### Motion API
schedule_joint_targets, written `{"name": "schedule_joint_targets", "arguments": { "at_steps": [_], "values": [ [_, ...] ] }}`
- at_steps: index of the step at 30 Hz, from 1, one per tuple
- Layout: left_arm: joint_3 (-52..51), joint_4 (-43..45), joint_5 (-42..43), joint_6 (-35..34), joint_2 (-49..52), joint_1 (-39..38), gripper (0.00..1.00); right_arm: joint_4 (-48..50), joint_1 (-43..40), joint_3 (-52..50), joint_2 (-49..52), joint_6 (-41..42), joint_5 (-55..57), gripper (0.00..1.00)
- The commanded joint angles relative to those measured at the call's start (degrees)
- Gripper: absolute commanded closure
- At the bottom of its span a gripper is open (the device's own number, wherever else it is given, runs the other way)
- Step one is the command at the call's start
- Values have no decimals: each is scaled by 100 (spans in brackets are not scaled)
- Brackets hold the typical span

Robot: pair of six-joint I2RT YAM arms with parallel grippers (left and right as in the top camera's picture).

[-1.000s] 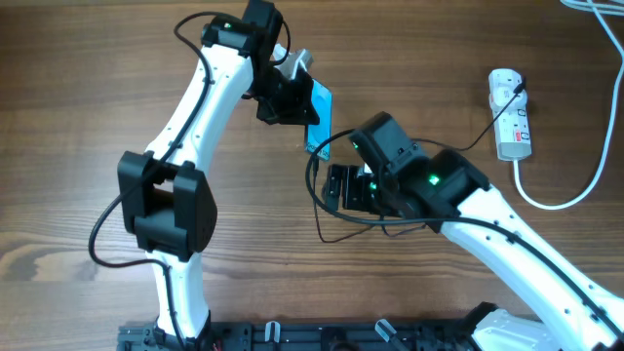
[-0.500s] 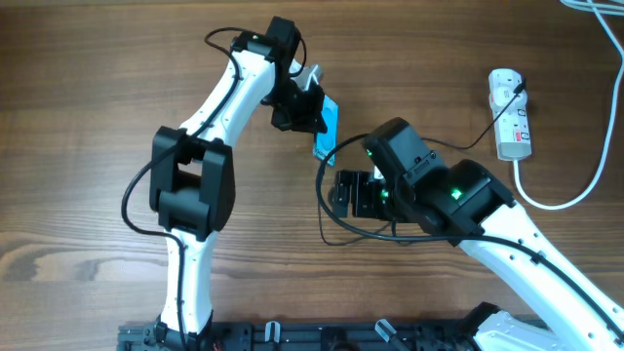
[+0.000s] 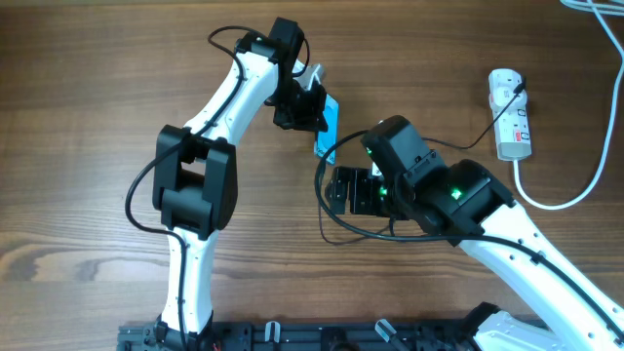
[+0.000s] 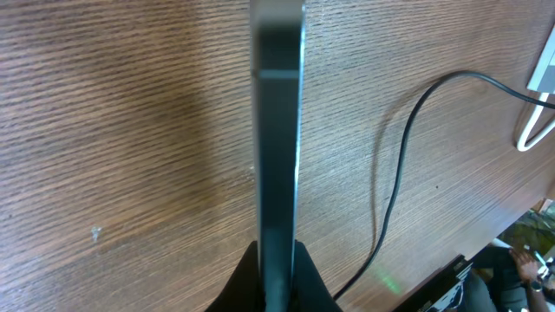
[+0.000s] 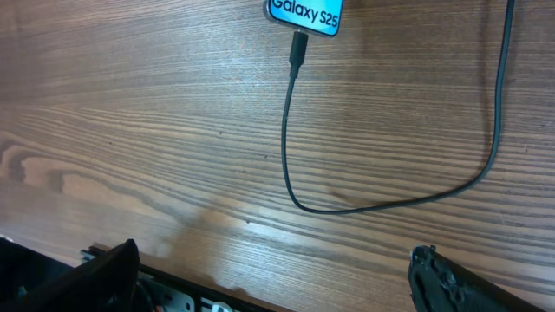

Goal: Plug charger to phone and switch on socket
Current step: 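Lower the phone with the left gripper and lay it flat on the table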

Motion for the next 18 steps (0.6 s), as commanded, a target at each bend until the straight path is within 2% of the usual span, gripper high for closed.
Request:
{"name": "schedule_joint_targets", "arguments": {
  "at_steps": [1,18],
  "values": [
    [-17,61,33,-13,133,-35,96,17,-11,79,-61,-66,-52,0],
    [-199,310,-15,-13,319,-33,96,13,-11,79,-61,-85,-55,1]
  ]
}}
